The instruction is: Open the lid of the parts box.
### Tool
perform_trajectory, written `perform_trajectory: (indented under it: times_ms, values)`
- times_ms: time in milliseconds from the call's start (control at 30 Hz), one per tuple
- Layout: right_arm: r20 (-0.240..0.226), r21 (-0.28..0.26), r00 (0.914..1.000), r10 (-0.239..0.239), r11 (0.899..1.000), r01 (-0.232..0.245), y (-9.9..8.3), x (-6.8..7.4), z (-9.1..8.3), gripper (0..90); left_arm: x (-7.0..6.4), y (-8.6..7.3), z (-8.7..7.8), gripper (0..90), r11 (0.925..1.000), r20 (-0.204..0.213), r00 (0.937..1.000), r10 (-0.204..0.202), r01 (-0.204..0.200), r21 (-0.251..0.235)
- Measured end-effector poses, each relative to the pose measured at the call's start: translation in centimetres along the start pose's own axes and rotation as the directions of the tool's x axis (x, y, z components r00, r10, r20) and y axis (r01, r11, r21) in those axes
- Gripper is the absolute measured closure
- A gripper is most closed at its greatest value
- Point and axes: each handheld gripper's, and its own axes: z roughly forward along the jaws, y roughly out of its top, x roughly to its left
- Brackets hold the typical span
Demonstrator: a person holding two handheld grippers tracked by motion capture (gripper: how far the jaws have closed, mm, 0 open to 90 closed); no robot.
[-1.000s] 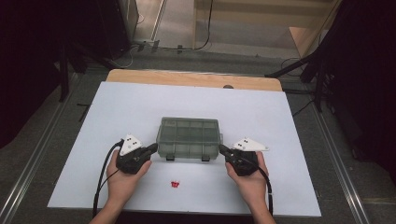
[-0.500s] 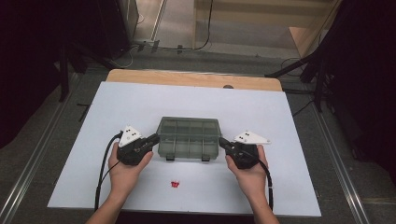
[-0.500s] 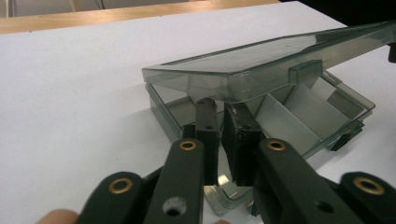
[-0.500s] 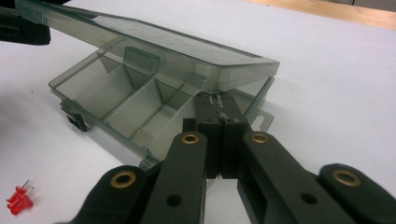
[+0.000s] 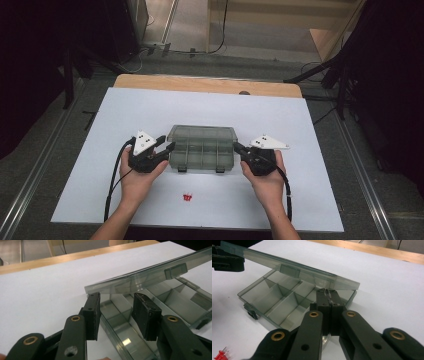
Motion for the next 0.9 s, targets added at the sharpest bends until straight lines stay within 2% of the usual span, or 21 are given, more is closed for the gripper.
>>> perform_trajectory:
  times_ms: [100, 233, 267, 467, 600, 767, 900]
  values:
    - [0.001, -0.002, 1.0, -0.003, 1.0, 0.003, 0.2, -0.1, 0.0, 90.0, 0.1, 0.3, 0.1, 57.3, 0.9996, -0.013, 0.9998, 0.018, -0.018, -0.02]
    - [0.004, -0.006, 1.0, -0.004, 1.0, 0.004, 0.6, -0.1, 0.0, 90.0, 0.2, 0.8, 0.1, 59.7, 0.9989, -0.009, 0.9999, 0.008, -0.008, -0.046]
    - [0.006, -0.01, 1.0, -0.006, 1.0, 0.006, 0.6, -0.2, 0.1, 90.0, 0.2, 1.0, 0.0, 59.8, 0.9986, -0.01, 0.9998, 0.015, -0.016, -0.05]
    - [0.01, -0.015, 0.9999, -0.002, 1.0, 0.002, 0.9, -0.3, 0.3, 90.0, 0.0, 1.5, -0.1, 70.9, 0.9959, -0.026, 0.9985, 0.048, -0.05, -0.075]
    - [0.011, -0.011, 0.9999, -0.001, 1.0, 0.001, 1.0, -0.2, 0.5, 90.0, 0.2, 1.5, -0.1, 73.8, 0.9961, -0.017, 0.9988, 0.045, -0.046, -0.075]
    - [0.013, -0.009, 0.9999, -0.006, 1.0, 0.006, 1.2, -0.4, 0.5, 90.0, 0.2, 1.6, -0.1, 76.6, 0.995, -0.026, 0.9989, 0.04, -0.042, -0.09]
    - [0.012, -0.008, 0.9999, -0.008, 1.0, 0.008, 1.1, -0.5, 0.5, 88.5, 0.3, 1.6, -0.1, 76.7, 0.9952, -0.022, 0.9995, 0.023, -0.025, -0.095]
